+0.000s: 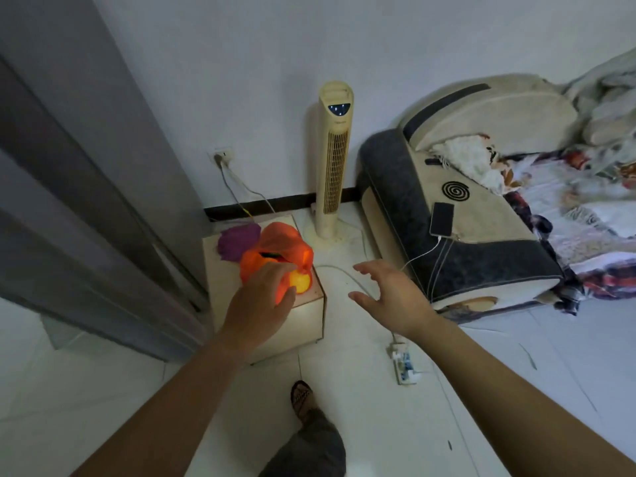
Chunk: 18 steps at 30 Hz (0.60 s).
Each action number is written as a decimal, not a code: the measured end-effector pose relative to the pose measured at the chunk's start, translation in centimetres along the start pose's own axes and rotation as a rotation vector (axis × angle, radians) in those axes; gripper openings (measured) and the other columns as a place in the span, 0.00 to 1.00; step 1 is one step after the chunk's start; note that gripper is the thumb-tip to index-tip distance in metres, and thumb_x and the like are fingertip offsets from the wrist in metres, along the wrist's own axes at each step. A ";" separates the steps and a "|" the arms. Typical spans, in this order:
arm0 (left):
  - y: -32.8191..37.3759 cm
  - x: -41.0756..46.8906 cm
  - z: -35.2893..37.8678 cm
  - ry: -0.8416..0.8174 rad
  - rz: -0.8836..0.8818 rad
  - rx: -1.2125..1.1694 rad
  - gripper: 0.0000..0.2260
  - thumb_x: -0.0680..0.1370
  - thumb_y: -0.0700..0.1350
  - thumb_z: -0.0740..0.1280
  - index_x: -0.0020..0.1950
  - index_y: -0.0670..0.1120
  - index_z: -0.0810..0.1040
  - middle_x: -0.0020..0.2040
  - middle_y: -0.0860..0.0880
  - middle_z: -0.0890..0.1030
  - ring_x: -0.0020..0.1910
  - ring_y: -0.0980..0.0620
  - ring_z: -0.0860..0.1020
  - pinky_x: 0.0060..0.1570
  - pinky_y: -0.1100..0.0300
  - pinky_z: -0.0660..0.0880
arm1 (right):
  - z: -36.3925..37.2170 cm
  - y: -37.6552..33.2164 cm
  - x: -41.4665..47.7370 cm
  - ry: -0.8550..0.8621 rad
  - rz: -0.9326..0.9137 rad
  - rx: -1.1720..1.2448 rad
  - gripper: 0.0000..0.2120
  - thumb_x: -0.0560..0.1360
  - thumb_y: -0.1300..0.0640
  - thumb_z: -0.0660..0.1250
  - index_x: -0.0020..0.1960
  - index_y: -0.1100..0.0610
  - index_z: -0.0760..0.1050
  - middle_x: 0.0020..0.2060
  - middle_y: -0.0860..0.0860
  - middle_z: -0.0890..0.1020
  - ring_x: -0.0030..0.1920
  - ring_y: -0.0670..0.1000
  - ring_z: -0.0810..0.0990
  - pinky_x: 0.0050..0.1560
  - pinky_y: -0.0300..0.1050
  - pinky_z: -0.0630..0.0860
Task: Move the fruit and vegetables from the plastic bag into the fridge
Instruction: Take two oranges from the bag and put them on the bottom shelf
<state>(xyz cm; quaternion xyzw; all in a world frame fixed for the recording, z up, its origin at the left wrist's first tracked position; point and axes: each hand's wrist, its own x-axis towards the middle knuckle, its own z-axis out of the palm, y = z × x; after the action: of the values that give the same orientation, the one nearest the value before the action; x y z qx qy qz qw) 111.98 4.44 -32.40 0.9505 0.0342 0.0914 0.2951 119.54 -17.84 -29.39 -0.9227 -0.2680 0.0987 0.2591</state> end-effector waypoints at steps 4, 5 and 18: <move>-2.2 5.7 0.9 -0.005 -0.097 -0.038 0.16 0.75 0.50 0.62 0.61 0.48 0.74 0.60 0.49 0.75 0.58 0.49 0.74 0.51 0.58 0.71 | -0.7 0.8 6.0 -0.042 0.004 0.036 0.23 0.75 0.47 0.66 0.68 0.51 0.68 0.63 0.49 0.73 0.59 0.47 0.73 0.53 0.34 0.66; -2.5 7.1 1.1 -0.001 -0.128 -0.044 0.14 0.76 0.48 0.63 0.62 0.48 0.74 0.61 0.48 0.75 0.59 0.49 0.74 0.52 0.58 0.71 | -0.7 0.9 7.5 -0.058 -0.004 0.049 0.23 0.75 0.47 0.66 0.68 0.51 0.68 0.63 0.49 0.72 0.60 0.47 0.72 0.53 0.33 0.65; -9.1 15.2 3.2 -0.004 -0.550 -0.034 0.18 0.77 0.47 0.62 0.67 0.50 0.69 0.65 0.49 0.72 0.62 0.49 0.71 0.55 0.57 0.70 | 3.9 2.4 24.3 -0.355 -0.152 0.107 0.20 0.74 0.50 0.67 0.65 0.51 0.70 0.62 0.49 0.73 0.59 0.48 0.73 0.57 0.39 0.70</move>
<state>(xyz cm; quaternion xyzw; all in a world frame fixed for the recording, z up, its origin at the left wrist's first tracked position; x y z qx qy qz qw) 127.40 11.97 -37.79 0.9006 0.2888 0.0066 0.3248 139.67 -4.63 -35.01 -0.8529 -0.3727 0.2540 0.2631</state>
